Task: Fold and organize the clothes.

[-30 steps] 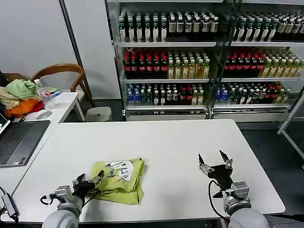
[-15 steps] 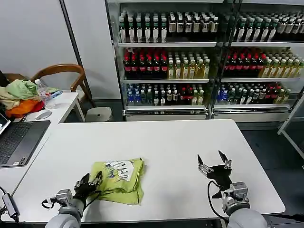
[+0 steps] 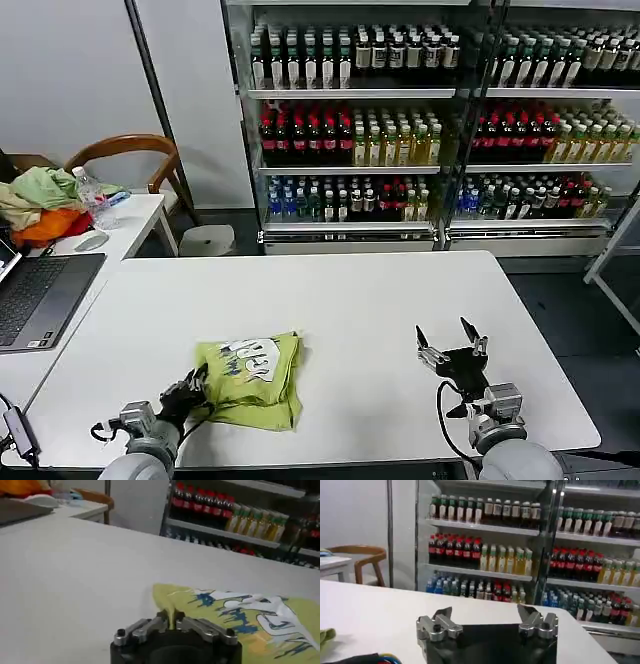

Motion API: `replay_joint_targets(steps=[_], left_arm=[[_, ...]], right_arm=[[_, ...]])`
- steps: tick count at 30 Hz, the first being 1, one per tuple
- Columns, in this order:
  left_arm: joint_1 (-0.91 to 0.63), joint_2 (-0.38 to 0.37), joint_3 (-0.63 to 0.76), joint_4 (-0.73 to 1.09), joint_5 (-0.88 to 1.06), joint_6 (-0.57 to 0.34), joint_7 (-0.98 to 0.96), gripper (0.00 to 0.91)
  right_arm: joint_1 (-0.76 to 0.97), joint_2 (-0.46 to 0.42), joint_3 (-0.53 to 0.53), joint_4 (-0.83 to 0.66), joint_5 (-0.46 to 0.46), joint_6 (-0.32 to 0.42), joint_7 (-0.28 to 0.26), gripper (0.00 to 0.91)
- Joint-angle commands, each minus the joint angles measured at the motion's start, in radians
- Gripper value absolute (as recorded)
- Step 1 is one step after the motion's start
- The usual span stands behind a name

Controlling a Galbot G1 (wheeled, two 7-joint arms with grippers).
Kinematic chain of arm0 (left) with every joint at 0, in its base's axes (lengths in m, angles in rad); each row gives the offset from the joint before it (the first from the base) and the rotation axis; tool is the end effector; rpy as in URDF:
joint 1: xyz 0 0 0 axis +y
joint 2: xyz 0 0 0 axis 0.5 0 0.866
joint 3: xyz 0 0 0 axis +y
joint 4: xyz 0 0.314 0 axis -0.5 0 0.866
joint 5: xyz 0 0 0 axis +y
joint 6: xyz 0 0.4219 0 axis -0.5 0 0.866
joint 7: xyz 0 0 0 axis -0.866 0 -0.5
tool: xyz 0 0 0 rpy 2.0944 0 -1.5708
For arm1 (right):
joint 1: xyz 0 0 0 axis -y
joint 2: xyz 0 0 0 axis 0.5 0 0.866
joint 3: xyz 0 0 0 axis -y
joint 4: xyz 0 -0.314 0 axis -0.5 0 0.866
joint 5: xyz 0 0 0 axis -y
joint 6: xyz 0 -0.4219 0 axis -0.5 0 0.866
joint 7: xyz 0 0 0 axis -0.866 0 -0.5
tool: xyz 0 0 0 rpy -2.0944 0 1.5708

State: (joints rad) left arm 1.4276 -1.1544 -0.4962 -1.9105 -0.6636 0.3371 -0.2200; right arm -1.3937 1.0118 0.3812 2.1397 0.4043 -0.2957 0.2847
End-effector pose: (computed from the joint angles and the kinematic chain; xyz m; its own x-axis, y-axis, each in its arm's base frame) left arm 0.3087 0.0602 -0.2990 -0.8971 0.0255 0.4411 -0.0667 0.9791 -0.1921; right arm 0.2969 -0.0032 -0.2138 -0.9791 -0.0905 0.1819 -0.1126 0.9870 -0.1149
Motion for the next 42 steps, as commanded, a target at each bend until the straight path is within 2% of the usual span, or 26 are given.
replay_joint_targets(steps=[1,8,12,16,19,22,23,26,29,30,31,33,36,42], left_arm=[[0.0,0.012,-0.046,-0.092,-0.021,0.027,-0.002,0.03],[0.018,0.067,-0.217,-0.18,-0.102,0.119,-0.031,0.03],[0.102,0.158,-0.388,-0.209,-0.159,0.196,-0.04,0.03],[0.147,0.257,-0.568,-0.188,-0.238,0.234,-0.047,0.03],[0.185,0.341,-0.706,-0.147,-0.266,0.239,-0.038,0.03],[0.19,0.372,-0.761,-0.174,-0.318,0.24,-0.04,0.03],[0.185,0.368,-0.751,-0.195,-0.318,0.24,-0.043,0.03],[0.141,0.261,-0.598,-0.362,-0.293,0.239,-0.09,0.03],[0.126,0.069,-0.16,-0.502,-0.079,0.213,-0.085,0.03],[0.128,0.014,-0.06,-0.51,0.028,0.199,-0.078,0.03],[0.132,-0.04,0.096,-0.514,0.113,0.175,-0.06,0.03],[0.129,-0.112,0.281,-0.486,0.232,0.146,-0.029,0.03],[0.107,-0.157,0.399,-0.412,0.364,0.095,0.014,0.04],[0.032,-0.174,0.36,-0.329,0.404,0.042,0.005,0.04]], right_arm=[[0.002,0.0,0.006,0.002,0.001,-0.001,0.0,0.907],[0.0,0.005,0.008,0.007,0.0,0.0,-0.001,0.907],[-0.008,0.004,0.01,0.001,0.001,0.006,-0.004,0.907],[0.001,0.007,-0.001,-0.006,0.001,0.008,-0.005,0.907],[0.007,0.012,-0.01,-0.009,0.001,0.012,-0.006,0.907],[0.009,0.019,-0.017,-0.011,0.001,0.015,-0.006,0.907],[0.01,0.02,-0.017,-0.01,0.0,0.015,-0.007,0.907],[0.016,0.024,-0.025,-0.01,-0.002,0.014,-0.007,0.907],[0.018,0.027,-0.031,-0.01,-0.011,0.01,-0.005,0.907],[0.015,0.026,-0.029,-0.01,-0.012,0.009,-0.005,0.907],[0.013,0.025,-0.028,-0.009,-0.013,0.009,-0.005,0.907],[0.008,0.024,-0.024,-0.007,-0.017,0.008,-0.005,0.907],[0.001,0.023,-0.019,-0.004,-0.019,0.007,-0.005,0.907],[-0.007,0.021,-0.009,-0.002,-0.019,0.008,-0.006,0.907]])
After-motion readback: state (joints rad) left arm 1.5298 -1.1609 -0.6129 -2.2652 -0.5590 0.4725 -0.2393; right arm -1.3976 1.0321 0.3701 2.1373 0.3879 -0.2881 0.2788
